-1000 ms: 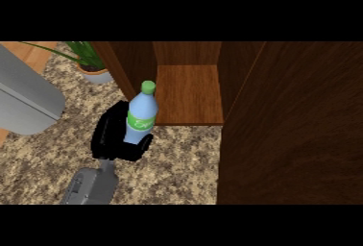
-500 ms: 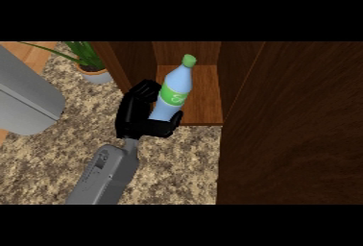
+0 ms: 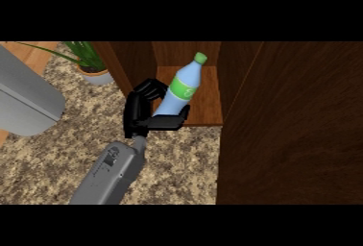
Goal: Pick up the bottled water, place it into the cabinet and close the cabinet
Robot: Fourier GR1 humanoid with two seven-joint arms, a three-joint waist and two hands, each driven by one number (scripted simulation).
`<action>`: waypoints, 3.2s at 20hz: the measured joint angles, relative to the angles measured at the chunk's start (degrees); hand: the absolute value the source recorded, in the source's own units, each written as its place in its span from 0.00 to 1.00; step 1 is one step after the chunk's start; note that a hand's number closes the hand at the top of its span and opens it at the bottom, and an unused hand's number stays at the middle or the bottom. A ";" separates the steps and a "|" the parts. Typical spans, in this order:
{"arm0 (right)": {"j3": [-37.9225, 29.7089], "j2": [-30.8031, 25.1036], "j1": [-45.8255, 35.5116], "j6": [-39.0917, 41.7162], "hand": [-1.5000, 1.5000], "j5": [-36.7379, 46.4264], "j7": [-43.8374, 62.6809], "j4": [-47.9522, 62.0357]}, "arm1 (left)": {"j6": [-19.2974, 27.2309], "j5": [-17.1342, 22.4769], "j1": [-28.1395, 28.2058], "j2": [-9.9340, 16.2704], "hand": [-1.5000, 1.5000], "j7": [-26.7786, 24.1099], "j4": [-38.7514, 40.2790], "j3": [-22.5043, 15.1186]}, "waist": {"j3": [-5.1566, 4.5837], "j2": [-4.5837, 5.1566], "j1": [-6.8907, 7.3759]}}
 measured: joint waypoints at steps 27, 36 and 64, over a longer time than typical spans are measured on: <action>0.53 -0.95 -1.62 1.34 0.00 -0.25 -0.38 1.49 | 9.48 -10.77 -27.27 3.06 1.00 -3.18 37.37 3.42 | 0.04 2.03 -3.92; 0.37 -0.84 -1.38 1.50 0.00 -0.47 -1.44 1.95 | 10.92 -10.99 -33.20 1.49 0.00 -9.21 49.81 7.71 | 0.29 1.60 -3.78; 0.10 -1.12 0.39 0.52 0.00 0.66 -2.98 1.30 | -9.13 -3.93 -34.06 -0.70 0.00 -29.06 49.86 16.19 | 0.37 1.32 -1.55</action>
